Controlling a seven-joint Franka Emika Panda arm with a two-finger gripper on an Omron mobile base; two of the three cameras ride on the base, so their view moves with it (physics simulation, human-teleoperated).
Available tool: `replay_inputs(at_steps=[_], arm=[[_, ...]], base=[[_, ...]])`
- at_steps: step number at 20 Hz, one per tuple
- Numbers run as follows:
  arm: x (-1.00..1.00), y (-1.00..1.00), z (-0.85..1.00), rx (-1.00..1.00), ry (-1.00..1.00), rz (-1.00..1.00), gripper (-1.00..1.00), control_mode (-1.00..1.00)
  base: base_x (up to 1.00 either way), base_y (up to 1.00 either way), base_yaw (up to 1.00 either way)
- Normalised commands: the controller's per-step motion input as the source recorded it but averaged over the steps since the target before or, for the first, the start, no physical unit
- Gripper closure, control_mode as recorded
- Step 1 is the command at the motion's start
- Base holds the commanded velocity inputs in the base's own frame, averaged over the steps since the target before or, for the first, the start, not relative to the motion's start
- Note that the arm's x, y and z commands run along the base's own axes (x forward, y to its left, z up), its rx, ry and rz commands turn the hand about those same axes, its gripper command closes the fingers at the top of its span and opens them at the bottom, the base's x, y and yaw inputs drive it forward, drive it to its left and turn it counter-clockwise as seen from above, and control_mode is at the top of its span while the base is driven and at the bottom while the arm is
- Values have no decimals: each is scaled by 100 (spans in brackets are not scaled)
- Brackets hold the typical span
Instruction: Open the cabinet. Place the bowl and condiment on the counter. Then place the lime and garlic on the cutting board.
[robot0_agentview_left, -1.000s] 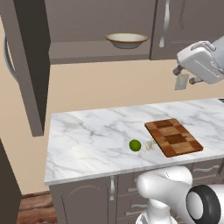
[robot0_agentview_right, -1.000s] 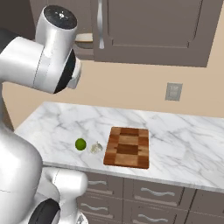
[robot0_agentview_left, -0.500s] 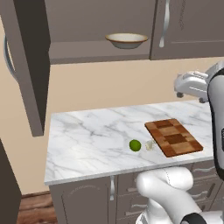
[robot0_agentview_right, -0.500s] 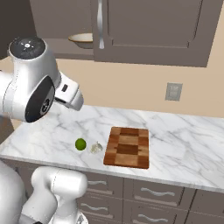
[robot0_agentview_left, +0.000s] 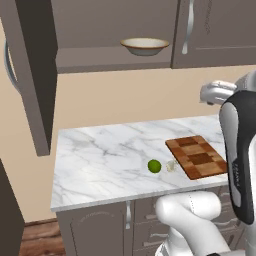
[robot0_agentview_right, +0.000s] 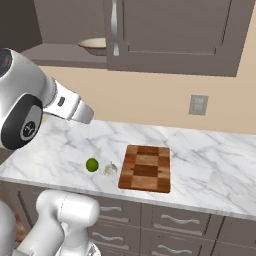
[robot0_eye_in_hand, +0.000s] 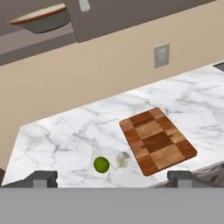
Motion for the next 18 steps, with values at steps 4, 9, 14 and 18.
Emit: replay_inputs(at_steps=[4,9,14,18], arm=[[0,-28,55,-5,-3,-5,-100,-100],[11,-9,27,-3,0,0,-100,-100],[45,0,0,0,-3,0,-100,-100],[55,-2,3,0,-11,0,-100,-100]], base=[[0,0,0],[0,0,0],[0,0,0],[0,0,0]])
